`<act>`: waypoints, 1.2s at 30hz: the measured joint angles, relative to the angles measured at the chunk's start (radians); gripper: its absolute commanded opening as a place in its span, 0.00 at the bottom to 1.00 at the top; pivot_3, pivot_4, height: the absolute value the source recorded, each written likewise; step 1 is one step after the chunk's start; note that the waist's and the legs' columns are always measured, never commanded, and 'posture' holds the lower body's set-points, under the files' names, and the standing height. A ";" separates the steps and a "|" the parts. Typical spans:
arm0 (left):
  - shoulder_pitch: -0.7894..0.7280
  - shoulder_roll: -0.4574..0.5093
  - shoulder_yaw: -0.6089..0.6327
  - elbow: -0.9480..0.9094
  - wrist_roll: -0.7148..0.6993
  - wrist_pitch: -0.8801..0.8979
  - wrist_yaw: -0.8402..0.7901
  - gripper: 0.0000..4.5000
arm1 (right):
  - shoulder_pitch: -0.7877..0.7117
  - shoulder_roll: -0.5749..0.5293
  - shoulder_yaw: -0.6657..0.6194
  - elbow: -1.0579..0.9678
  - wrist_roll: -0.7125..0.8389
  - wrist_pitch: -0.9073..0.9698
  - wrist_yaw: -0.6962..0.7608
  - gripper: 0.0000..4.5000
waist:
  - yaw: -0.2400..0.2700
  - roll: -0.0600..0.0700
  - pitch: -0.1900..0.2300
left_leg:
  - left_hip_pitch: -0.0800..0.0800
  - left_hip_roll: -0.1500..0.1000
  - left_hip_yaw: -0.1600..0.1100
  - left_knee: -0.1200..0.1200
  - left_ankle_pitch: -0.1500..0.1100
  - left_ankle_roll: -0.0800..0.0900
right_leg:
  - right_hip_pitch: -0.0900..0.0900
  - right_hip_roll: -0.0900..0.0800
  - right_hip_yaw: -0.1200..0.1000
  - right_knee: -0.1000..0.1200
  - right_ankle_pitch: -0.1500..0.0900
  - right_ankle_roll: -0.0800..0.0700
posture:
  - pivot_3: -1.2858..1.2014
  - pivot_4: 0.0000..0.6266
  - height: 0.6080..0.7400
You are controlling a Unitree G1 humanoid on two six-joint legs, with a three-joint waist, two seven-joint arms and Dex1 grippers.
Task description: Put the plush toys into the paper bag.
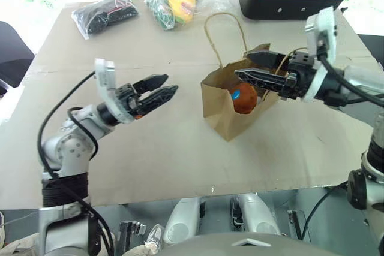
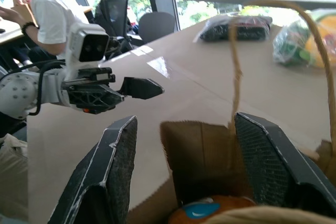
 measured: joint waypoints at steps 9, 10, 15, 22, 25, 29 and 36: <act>-0.060 -0.012 -0.099 0.001 0.041 -0.003 -0.038 0.98 | 0.317 -0.083 -0.132 -0.101 0.106 0.009 -0.063 0.61 | 0.001 0.000 0.000 | -0.001 0.000 0.000 0.000 0.000 0.001 | 0.001 0.000 -0.001 0.000 0.000 0.000 | 0.52 0.24 1.00; -0.076 -0.015 -0.113 0.007 0.044 -0.003 -0.050 0.98 | 0.360 -0.082 -0.160 -0.110 0.133 0.001 -0.078 0.61 | 0.001 0.000 0.000 | 0.000 0.000 0.000 0.000 0.000 0.001 | 0.001 0.000 -0.001 0.000 0.000 0.000 | 0.52 0.24 1.00; -0.118 -0.021 -0.144 0.032 0.060 -0.006 -0.087 0.98 | 0.436 -0.100 -0.240 -0.140 0.238 -0.049 -0.152 0.61 | -0.005 0.000 0.000 | 0.002 0.001 0.001 0.000 0.000 0.001 | 0.002 0.001 0.000 0.001 0.000 0.000 | 0.52 0.24 1.00; -0.155 -0.047 -0.169 0.070 0.081 -0.009 -0.120 0.98 | 0.456 -0.144 -0.276 -0.176 0.443 -0.166 -0.295 0.61 | -0.004 0.000 0.000 | 0.001 0.001 0.001 0.000 0.000 0.001 | 0.002 0.001 0.000 0.000 0.000 0.000 | 0.52 0.24 1.00; -0.171 -0.061 -0.175 0.078 0.088 -0.011 -0.131 0.98 | 0.466 -0.176 -0.259 -0.188 0.493 -0.199 -0.323 0.61 | -0.004 0.000 0.000 | 0.001 0.001 0.002 0.000 0.000 0.001 | 0.003 0.001 0.000 0.000 0.000 0.000 | 0.52 0.24 1.00; -0.175 -0.063 -0.177 0.089 0.097 -0.012 -0.136 0.98 | 0.538 -0.237 -0.261 -0.221 0.555 -0.229 -0.348 0.61 | -0.002 0.000 0.000 | 0.001 0.001 0.001 0.000 0.000 0.002 | 0.003 0.001 -0.001 0.000 0.000 0.000 | 0.52 0.24 1.00; -0.182 -0.080 -0.184 0.091 0.098 -0.018 -0.141 0.98 | 0.624 -0.295 -0.247 -0.273 0.526 -0.292 -0.413 0.61 | -0.003 -0.001 0.000 | 0.001 0.001 0.002 0.001 0.000 0.002 | 0.004 0.001 -0.001 0.000 0.000 0.000 | 0.52 0.24 1.00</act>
